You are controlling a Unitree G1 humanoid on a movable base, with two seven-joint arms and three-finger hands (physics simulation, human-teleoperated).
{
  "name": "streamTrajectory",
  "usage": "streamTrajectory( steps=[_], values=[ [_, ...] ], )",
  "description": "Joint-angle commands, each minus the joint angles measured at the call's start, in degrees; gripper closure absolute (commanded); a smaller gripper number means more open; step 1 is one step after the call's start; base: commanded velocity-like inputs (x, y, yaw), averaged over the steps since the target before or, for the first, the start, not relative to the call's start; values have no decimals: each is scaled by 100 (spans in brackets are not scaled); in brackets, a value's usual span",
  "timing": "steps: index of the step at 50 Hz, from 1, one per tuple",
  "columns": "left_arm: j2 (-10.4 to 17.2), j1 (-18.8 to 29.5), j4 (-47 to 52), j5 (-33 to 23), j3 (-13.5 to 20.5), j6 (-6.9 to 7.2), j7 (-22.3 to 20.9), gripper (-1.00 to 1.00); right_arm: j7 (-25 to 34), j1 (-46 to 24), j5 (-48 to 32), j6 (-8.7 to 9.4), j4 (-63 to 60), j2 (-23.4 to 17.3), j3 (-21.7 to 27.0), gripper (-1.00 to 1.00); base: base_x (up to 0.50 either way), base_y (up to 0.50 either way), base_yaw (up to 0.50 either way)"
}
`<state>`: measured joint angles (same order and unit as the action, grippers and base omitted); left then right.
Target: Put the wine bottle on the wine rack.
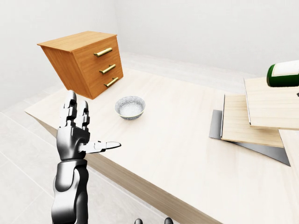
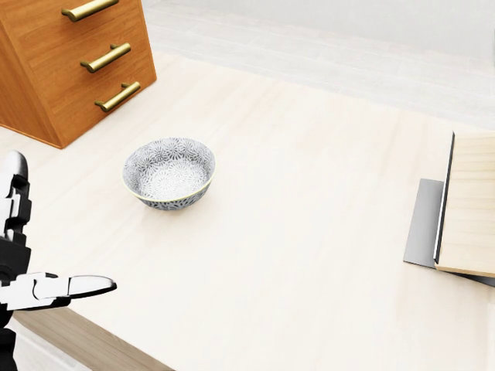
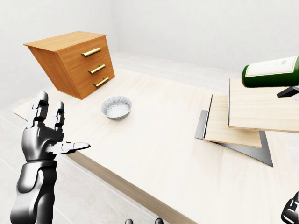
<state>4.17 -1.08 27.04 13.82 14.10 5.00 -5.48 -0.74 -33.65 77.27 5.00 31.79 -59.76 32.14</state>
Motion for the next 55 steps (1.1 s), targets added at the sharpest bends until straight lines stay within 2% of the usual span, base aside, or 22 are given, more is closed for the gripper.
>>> streamTrajectory(
  steps=[1,13,28,45,55],
  values=[
    [7,2,12,-21,1,0,2,-100,309,241,558,0,487,-179,150,100,0,0,0],
    [-12,-4,93,-79,-46,0,21,-100,749,160,250,0,976,-221,-37,100,0,0,0],
    [-8,-5,195,-139,-63,0,38,-100,1355,-481,-445,0,1776,15,-487,100,0,0,0],
    [-36,-35,245,-217,-104,0,35,-100,1295,-692,-876,0,2047,93,-496,100,0,0,0],
    [-42,-25,251,-241,-96,0,37,-100,1509,-693,-1031,0,2259,134,-513,100,0,0,0]
  ],
)
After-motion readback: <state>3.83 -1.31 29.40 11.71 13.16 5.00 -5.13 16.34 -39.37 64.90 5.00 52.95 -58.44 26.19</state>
